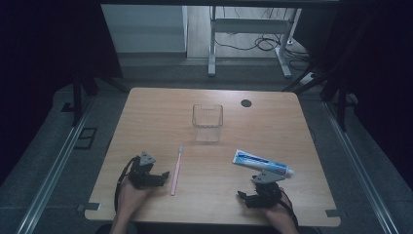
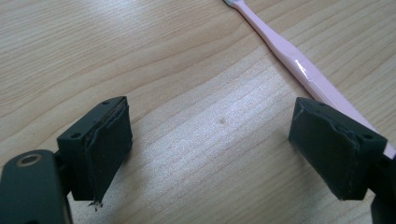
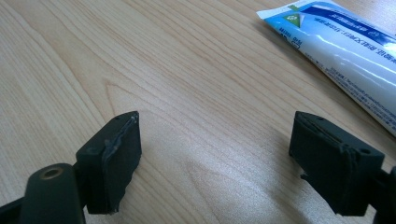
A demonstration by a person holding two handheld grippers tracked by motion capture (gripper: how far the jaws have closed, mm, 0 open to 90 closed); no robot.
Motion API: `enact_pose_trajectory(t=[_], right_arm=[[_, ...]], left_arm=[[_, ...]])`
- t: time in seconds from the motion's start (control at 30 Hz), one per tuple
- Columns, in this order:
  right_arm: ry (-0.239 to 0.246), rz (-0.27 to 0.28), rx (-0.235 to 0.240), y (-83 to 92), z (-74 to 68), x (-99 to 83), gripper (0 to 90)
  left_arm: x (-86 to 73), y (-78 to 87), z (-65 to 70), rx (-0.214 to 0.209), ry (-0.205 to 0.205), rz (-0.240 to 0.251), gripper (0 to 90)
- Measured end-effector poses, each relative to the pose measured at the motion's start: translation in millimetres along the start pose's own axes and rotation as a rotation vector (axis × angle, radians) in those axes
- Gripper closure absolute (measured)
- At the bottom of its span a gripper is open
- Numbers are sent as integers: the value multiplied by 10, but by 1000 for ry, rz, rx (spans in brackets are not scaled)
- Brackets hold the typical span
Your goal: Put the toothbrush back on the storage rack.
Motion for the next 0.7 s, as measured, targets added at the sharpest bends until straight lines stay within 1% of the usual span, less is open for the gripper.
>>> enact_pose_trajectory(t=[0.07, 0.27, 0.43, 0.5, 0.53, 0.6, 0.63, 0.7], right_arm=[[0, 0, 0, 0, 0, 0, 168], [0, 0, 0, 0, 0, 0, 168], [0, 0, 0, 0, 0, 0, 169], [0, 0, 0, 0, 0, 0, 169], [0, 0, 0, 0, 0, 0, 169], [0, 0, 0, 0, 0, 0, 168], [0, 0, 1, 0, 0, 0, 169], [0, 0, 1, 0, 0, 0, 169]], left_arm=[[0, 1, -1, 0, -1, 0, 137], [1, 23, -2, -8, -2, -23, 155], [-4, 64, -4, 8, -7, -42, 186], [2, 94, -5, 14, -13, -40, 225], [8, 111, -4, 14, -12, -37, 227], [28, 143, 5, 11, -6, -19, 272], [33, 161, 5, 7, -11, -19, 290], [53, 186, 23, -4, -4, -5, 336]])
Point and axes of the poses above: each handheld gripper's, and its own axes: y roughly backward along the jaws, x roughly out of its top, z roughly to its right, the point moved 7 cm from there along -y, roughly forward along the jaws, and after that the axes turned 15 degrees about -y, right-handed, at the moved point
